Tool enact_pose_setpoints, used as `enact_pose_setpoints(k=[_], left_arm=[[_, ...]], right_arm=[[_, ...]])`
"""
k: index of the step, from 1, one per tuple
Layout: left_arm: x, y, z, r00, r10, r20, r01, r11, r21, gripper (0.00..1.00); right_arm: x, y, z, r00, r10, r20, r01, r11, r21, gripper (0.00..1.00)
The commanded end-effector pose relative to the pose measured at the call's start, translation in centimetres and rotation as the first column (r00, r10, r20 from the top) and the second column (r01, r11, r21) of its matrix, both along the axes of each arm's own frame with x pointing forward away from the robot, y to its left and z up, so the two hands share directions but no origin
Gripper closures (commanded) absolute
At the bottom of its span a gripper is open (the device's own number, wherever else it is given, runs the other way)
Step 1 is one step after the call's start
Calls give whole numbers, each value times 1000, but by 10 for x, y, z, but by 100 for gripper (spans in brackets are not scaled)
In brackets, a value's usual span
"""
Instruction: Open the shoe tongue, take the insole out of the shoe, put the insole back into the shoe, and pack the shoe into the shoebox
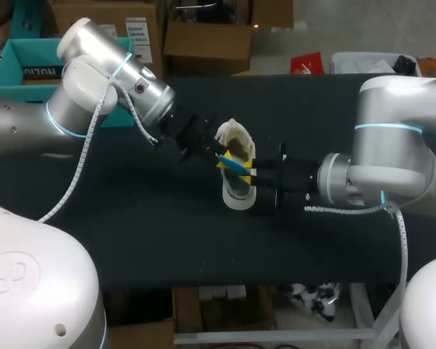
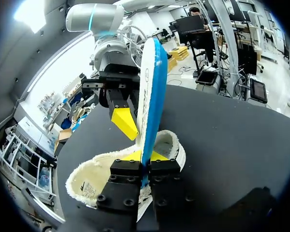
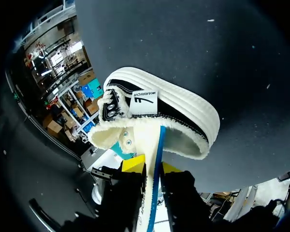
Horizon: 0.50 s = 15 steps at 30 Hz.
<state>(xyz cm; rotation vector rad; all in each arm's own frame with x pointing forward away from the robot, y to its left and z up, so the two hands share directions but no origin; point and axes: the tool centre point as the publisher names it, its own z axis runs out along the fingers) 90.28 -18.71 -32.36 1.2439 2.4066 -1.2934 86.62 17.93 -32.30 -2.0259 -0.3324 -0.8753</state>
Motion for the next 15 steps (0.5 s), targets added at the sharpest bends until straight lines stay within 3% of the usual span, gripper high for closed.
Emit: enact_pose_setpoints(k=[1,8,15], left_arm=[[-8,1,-1,1000,17,20,-17,1000,-5,100],[-10,2,3,997,30,75,-29,999,-14,100],[3,-3,-5,995,40,88,-40,999,-1,100]], right_arm=[[5,1,-8,1000,19,3,-19,1000,13,100],[13,2,-9,998,45,32,-44,998,-37,100],[26,-1,-16,998,48,41,-45,996,-83,100]])
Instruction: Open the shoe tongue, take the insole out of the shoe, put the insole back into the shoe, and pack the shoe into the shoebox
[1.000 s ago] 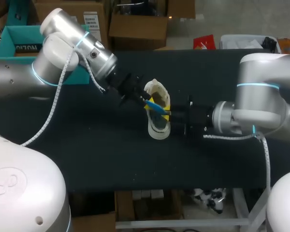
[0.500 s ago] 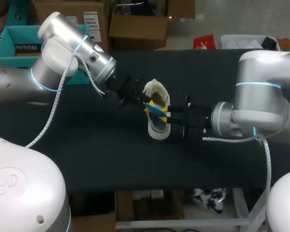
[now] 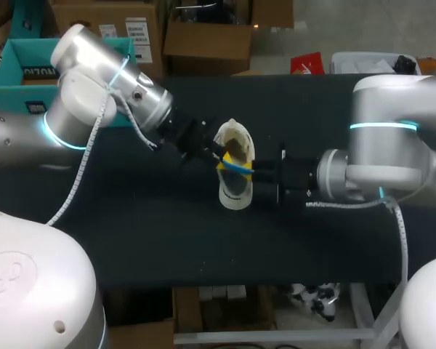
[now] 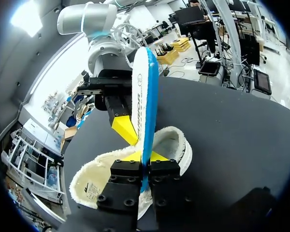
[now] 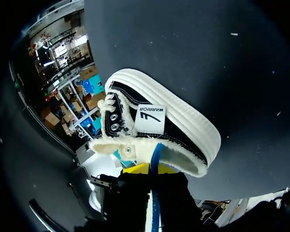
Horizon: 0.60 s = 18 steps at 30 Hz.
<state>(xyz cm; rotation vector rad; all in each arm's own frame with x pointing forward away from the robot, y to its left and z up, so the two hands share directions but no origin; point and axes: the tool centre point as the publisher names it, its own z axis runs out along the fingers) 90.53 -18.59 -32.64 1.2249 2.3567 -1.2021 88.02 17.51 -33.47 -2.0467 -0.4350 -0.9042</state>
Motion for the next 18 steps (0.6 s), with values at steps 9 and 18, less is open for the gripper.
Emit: enact_pose_setpoints(k=[9,18], left_arm=[[18,-4,-13,999,13,-32,-13,1000,-5,100],[34,-4,-27,999,13,-52,-13,1000,-11,100]], right_arm=[[25,8,-15,1000,-11,-17,10,999,-45,100],[35,9,-24,999,-33,-27,31,997,-72,100]])
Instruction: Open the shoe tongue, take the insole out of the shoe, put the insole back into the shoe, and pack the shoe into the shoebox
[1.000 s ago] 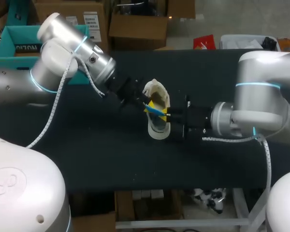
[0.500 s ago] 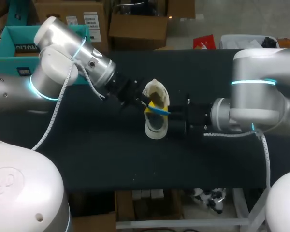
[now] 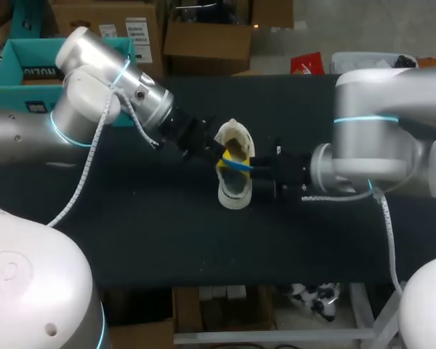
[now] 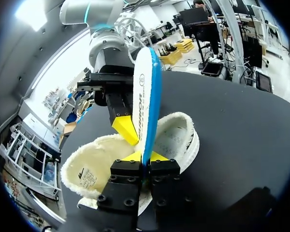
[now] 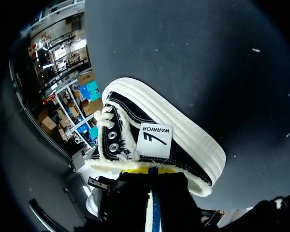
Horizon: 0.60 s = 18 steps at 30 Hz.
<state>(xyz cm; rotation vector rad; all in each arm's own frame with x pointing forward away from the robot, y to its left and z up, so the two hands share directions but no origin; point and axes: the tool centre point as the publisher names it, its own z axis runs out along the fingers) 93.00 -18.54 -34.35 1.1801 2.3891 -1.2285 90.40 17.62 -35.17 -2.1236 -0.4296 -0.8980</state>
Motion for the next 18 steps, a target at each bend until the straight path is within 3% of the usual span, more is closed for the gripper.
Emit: enact_pose_setpoints(k=[1,3,5,6,9,13,15,18], left_arm=[[11,-5,-11,1000,-11,-17,10,1000,-11,98],[12,-4,-11,1000,-10,-20,10,1000,-12,71],[11,-1,-9,1000,-13,-23,13,1000,-21,52],[10,1,-8,1000,-17,-26,17,999,-29,34],[4,7,0,1000,-21,-22,20,999,-49,3],[-8,13,12,999,-31,-17,30,997,-77,5],[-13,14,15,1000,-31,-7,30,996,-83,14],[-19,14,18,999,-38,-6,37,995,-91,40]], right_arm=[[13,8,-8,1000,-3,-10,3,1000,-9,100],[16,9,-10,1000,-3,-10,3,1000,-12,100],[17,10,-10,1000,-5,-8,4,1000,-16,100],[17,10,-10,1000,-5,-6,5,1000,-16,100],[17,10,-10,1000,-7,-4,7,1000,-16,100],[14,7,-8,1000,-14,-2,14,1000,-21,100],[12,5,-7,1000,-19,-2,19,1000,-23,100],[9,3,-7,1000,-24,-2,24,999,-24,100]])
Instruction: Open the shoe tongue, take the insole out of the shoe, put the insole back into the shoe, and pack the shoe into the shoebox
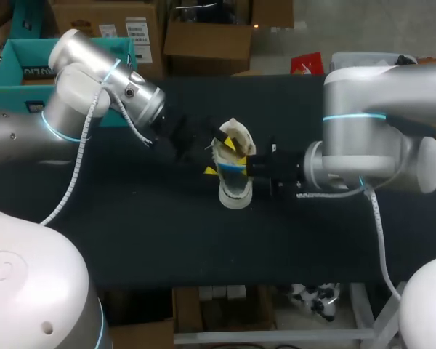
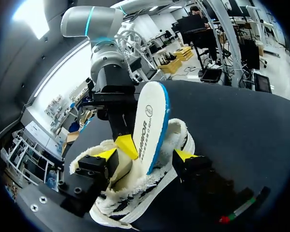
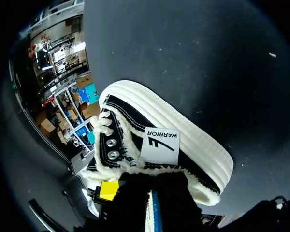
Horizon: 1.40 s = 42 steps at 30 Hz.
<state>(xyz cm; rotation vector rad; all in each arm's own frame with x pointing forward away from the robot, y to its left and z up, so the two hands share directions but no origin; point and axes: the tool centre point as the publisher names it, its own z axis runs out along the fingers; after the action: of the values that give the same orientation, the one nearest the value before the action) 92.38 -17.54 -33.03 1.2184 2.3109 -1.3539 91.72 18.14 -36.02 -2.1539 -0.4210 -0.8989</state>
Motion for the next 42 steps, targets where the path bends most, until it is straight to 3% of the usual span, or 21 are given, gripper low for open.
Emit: enact_pose_setpoints(k=[1,4,8,11,17,18,19,20,21,22,24,26,28,32,39,40,41,42], left_arm=[[-14,3,5,1000,16,16,-16,1000,-6,50],[-16,-1,4,1000,13,20,-13,1000,-7,56],[-19,-6,4,1000,7,25,-7,1000,-12,75],[-19,-7,5,1000,6,29,-6,1000,-13,100],[-20,-8,2,999,15,38,-14,1000,-13,100],[-21,-8,2,999,22,46,-21,1000,-17,100],[-21,-9,1,999,22,46,-21,1000,-17,100],[-21,-9,1,999,21,45,-21,1000,-18,100],[-21,-10,0,999,24,49,-23,1000,-21,100],[-22,-10,0,998,26,51,-25,999,-22,100],[-22,-10,-1,998,34,55,-33,999,-30,100],[-22,-11,-1,998,34,51,-32,999,-38,100],[-23,-12,-2,998,38,53,-35,999,-41,100],[-24,-14,-3,997,45,56,-41,997,-65,100],[-25,-15,0,997,55,61,-50,995,-88,100],[-25,-15,0,997,57,60,-51,995,-88,96],[-25,-15,1,997,58,60,-53,995,-87,69],[-24,-15,1,996,59,59,-54,995,-87,53]], right_arm=[[-5,-2,2,1000,-8,4,8,1000,-1,100],[-7,-2,3,1000,-12,4,12,1000,-5,100],[-8,-3,4,1000,-17,1,17,1000,-8,100],[-9,-4,4,1000,-22,-5,22,1000,-13,100],[-13,-7,8,999,-33,-8,33,999,-9,100],[-15,-6,10,999,-35,-8,35,999,-9,86],[-16,-5,11,999,-38,-6,38,999,-15,59],[-18,-4,14,999,-40,-4,40,999,-18,38],[-21,-3,16,999,-41,-1,41,999,-29,26],[-23,-3,18,999,-43,-1,43,999,-31,24],[-29,-1,22,999,-46,-2,46,998,-44,29],[-33,0,25,999,-49,-5,49,998,-49,49],[-36,1,27,999,-49,-5,49,997,-51,60],[-39,4,27,999,-44,-7,43,998,-48,100],[-40,6,29,999,-34,-11,33,997,-69,100],[-39,7,29,999,-34,-14,33,996,-77,100],[-39,7,29,999,-35,-15,34,995,-90,100],[-38,7,29,999,-39,-18,37,994,-102,100]])
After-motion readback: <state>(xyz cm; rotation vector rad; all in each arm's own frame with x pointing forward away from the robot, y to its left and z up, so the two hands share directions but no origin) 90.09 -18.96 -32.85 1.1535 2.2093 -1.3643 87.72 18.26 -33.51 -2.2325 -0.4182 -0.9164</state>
